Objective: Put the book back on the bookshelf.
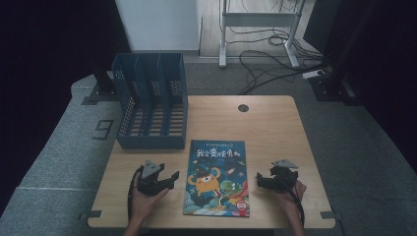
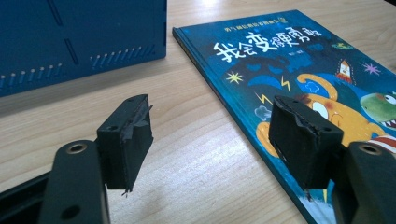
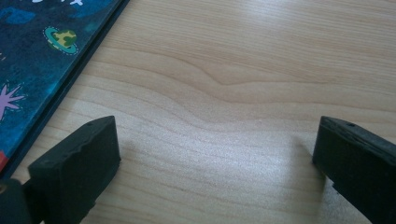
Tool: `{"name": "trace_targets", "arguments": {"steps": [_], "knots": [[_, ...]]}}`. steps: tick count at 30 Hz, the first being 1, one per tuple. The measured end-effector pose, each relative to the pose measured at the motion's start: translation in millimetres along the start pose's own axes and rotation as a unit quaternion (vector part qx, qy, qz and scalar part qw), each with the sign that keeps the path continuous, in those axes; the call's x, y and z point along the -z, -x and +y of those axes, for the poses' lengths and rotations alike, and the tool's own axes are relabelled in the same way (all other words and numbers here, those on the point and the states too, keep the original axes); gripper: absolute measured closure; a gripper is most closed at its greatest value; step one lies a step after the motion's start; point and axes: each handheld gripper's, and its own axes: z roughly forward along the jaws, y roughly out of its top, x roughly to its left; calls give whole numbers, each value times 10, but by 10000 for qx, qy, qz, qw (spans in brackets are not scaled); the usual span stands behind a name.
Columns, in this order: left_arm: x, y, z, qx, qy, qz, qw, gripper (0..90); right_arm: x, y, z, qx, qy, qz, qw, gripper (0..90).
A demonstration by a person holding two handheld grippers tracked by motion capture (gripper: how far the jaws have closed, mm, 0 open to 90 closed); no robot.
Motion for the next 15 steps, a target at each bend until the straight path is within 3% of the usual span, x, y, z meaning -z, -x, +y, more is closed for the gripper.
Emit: {"name": "trace_targets", "arguments": {"steps": [3, 6, 12, 15], "knots": [[-1, -2, -2, 54, 7, 17, 10000, 275, 13, -17, -9, -33, 23, -9, 10000, 37], [3, -15, -6, 108, 86, 102, 9999, 254, 49, -32, -3, 14, 8, 44, 10000, 130], [-3, -12, -15, 89, 61, 198, 9997, 216, 51, -44, 17, 5, -58, 39, 10000, 136], [2, 0, -19, 91, 61, 291, 9995, 231, 105, -68, 44, -21, -19, 204, 9998, 172]]}}
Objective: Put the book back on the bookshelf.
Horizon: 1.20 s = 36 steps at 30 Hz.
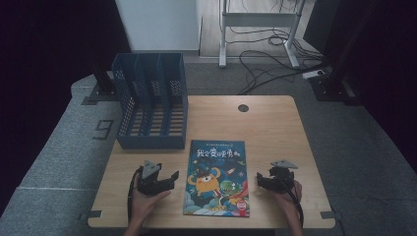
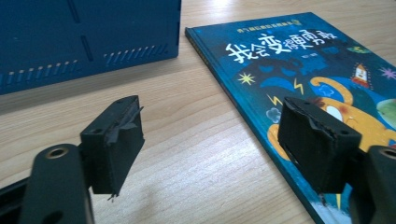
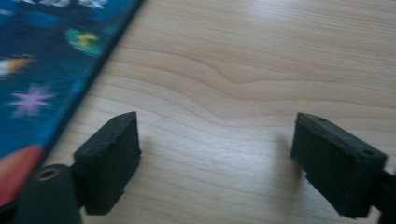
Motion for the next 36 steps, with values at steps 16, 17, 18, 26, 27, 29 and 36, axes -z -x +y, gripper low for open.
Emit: {"name": "trace_targets", "arguments": {"steps": [16, 17, 18, 26, 27, 29, 36], "knots": [[-63, 99, 28, 100, -155, -124, 9998, 230, 349, -154, 189, -310, 793, 773, 9934, 198], [-71, 107, 26, 92, -170, -129, 9997, 230, 363, -148, 191, -318, 812, 768, 9932, 199], [-76, 108, 24, 93, -175, -134, 9997, 230, 376, -143, 193, -337, 853, 770, 9928, 200], [-120, 100, -22, 235, -303, -303, 9988, 222, 450, -168, 232, -350, 1047, 752, 9910, 216], [-137, 111, -32, 249, -324, -322, 9986, 221, 450, -182, 236, -333, 1049, 750, 9911, 218], [-168, 138, -45, 196, -418, -353, 9983, 220, 458, -211, 248, -330, 1036, 766, 9911, 222], [-205, 210, -60, 112, -468, -438, 9979, 220, 479, -407, 366, -107, 1039, 830, 9911, 233]]}}
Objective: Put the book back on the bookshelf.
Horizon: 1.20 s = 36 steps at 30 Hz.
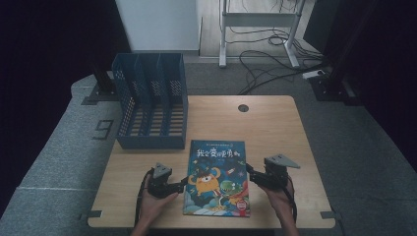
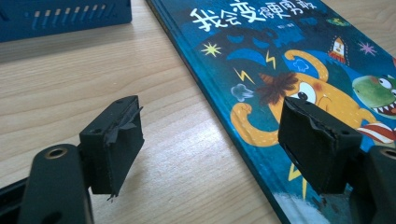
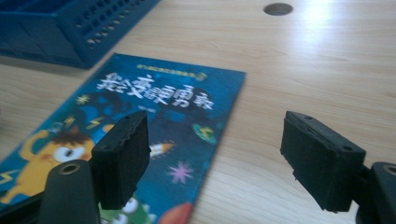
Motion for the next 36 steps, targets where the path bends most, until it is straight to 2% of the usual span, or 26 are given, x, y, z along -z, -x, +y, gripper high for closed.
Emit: {"name": "trace_targets", "arguments": {"steps": [4, 7, 13, 20, 28, 36], "knots": [[30, 2, 1, -3, 106, -15, 9999, 239, -72, -79, 26, 5, -25, 68, 10000, 231], [42, -7, 3, 25, 120, 25, 9999, 240, -124, -126, -12, -156, 67, 218, 9996, 231], [41, 22, 1, 4, 125, -25, 9999, 241, -235, -236, -69, -16, -54, 352, 9994, 229], [25, 74, -2, -94, 90, -77, 9999, 240, -293, -288, -118, 42, -144, 342, 9993, 227], [-13, 121, -13, -189, -15, -109, 9998, 240, -410, -317, -191, 89, -377, 259, 9989, 221], [-103, 208, -56, -312, -313, -177, 9989, 239, -537, -396, -285, 219, -701, 141, 9972, 213]]}}
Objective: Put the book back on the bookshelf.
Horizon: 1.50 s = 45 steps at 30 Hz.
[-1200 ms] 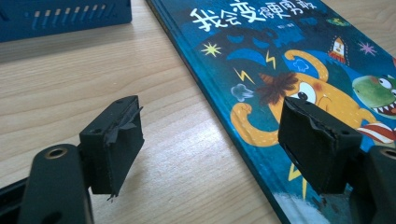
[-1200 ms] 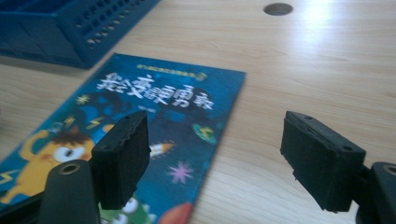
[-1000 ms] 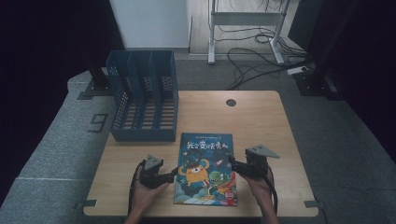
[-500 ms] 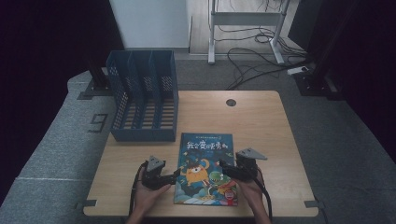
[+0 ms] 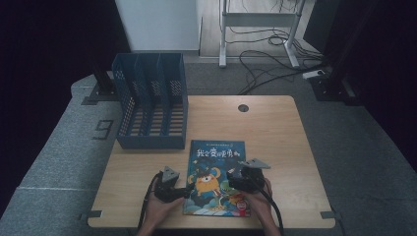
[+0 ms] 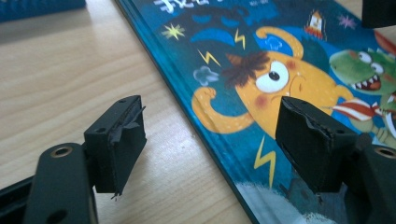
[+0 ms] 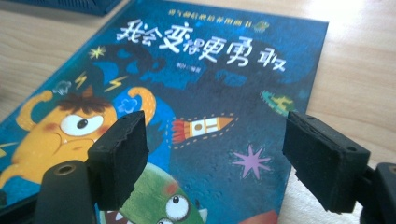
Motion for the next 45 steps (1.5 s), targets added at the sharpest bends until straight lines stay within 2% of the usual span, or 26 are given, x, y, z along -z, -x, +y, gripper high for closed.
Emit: {"name": "trace_targets", "arguments": {"steps": [8, 24, 30, 33, 36, 39, 45], "knots": [[-23, -31, -12, 116, -141, 35, 9998, 217, -89, -19, -50, -15, -210, -74, 9997, 208], [-60, -5, -35, 97, -201, 25, 9997, 199, -104, -20, -62, -40, -197, -228, 9995, 197], [-73, 67, -44, 37, -155, -57, 9999, 206, -100, 1, -58, -95, -204, -251, 9994, 194], [-94, 151, -41, -85, -185, -152, 9997, 205, -118, 34, -62, -169, -325, -380, 9986, 188], [-102, 176, -44, -105, -190, -175, 9996, 203, -145, 53, -82, -252, -397, -284, 9985, 185], [-103, 178, -45, -101, -190, -190, 9996, 203, -145, 46, -79, -251, -393, -292, 9985, 184], [-110, 200, -46, -195, -204, -230, 9993, 207, -101, 64, -59, -434, -297, -157, 9985, 185]]}}
